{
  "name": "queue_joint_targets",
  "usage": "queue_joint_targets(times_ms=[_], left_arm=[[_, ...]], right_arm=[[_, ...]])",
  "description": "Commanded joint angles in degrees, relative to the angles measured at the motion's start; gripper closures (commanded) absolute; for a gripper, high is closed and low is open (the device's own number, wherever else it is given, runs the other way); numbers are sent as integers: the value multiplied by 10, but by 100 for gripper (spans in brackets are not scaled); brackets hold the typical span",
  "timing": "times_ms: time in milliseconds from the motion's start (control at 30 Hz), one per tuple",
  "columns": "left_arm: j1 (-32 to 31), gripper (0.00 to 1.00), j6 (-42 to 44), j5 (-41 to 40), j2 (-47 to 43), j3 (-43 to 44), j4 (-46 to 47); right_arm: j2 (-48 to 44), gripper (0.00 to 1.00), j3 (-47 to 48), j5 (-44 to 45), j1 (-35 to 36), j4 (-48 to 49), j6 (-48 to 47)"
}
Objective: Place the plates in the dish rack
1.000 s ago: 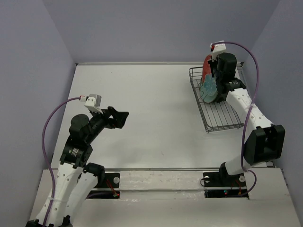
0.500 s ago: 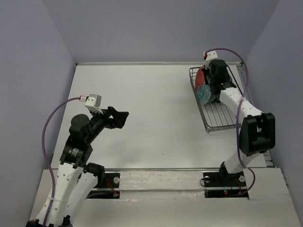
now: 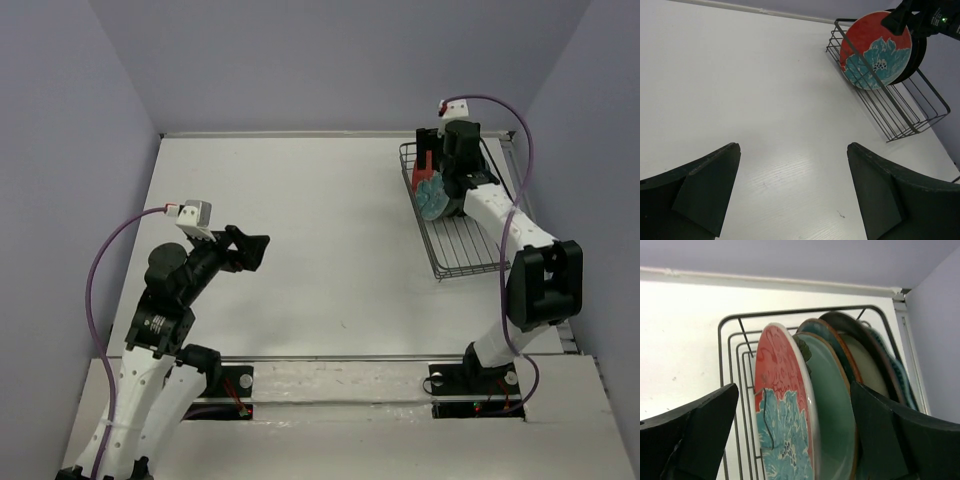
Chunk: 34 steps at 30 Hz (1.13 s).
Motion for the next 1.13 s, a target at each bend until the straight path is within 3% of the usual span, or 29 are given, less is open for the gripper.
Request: queue_joint_targets(times_ms=[0,167,300,400,500,800,1100], left_arm=[[6,1,5,-13,-10,-2,16],[8,1,5,-18,-14,0,20],[8,1,-4,-43,-30,4,39],[8,1,-12,-57,-51,26,47],[8,1,-10,-61,-59,69,63],[8,1,-10,-69,-36,206,110],[8,1,-23,-97,-50,216,110]], right_arm=[[-77,0,62,32,-1,-14,54],[-158,0,48,-11,16,-50,141],[-243,0,6,-128,24,-68,212],[-328,0,-61,-311,24,-31,284],[-414,0,-116,-389,24,27,343],[-623,0,-144,-372,24,26,378],[-654,0,-127,-355,24,-19,361]])
